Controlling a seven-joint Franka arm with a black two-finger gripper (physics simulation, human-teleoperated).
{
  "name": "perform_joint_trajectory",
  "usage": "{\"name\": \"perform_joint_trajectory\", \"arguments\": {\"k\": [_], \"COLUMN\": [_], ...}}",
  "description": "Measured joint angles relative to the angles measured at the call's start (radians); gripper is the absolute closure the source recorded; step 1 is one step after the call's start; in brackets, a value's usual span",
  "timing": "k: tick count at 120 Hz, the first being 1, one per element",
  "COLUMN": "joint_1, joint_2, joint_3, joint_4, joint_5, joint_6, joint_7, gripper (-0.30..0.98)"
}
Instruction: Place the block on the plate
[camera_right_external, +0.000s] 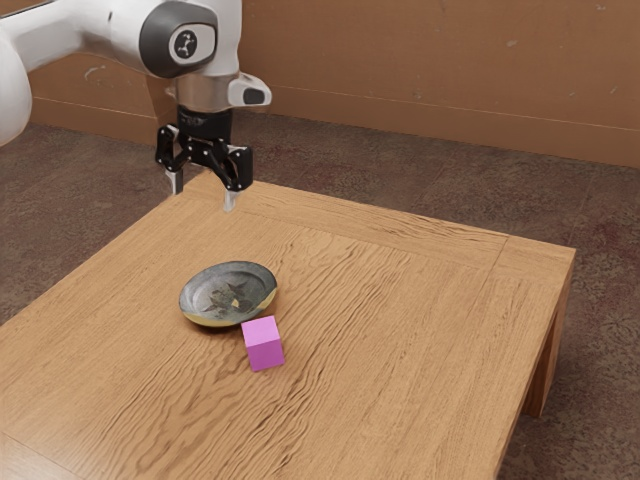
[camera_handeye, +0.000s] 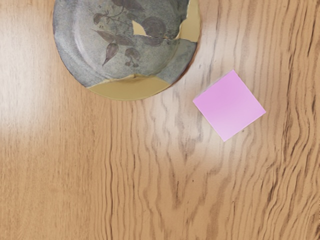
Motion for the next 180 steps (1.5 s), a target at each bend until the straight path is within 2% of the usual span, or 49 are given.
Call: {"name": "perform_joint_trajectory", "arguments": {"k": [8, 40, 62, 93, 132, 180], "joint_1": [0.001, 0.021, 0.021, -0.007, -0.015, -0.018], "joint_2": [0.000, 0.005, 0.006, 0.052, 0.083, 0.131], "joint_3": [0.004, 0.043, 0.044, 0.038, 0.032, 0.023], "joint_4": [-0.012, -0.255, -0.419, -0.556, -0.625, -0.631], "joint_5": [0.000, -0.029, -0.082, -0.101, -0.104, -0.104], "joint_6": [0.041, 0.316, 0.527, 0.791, 0.909, 0.972], "joint_7": [0.010, -0.027, -0.179, -0.443, -0.673, -0.829], "gripper": [0.00, 0.00, 0.00, 0.00, 0.00, 0.00]}}
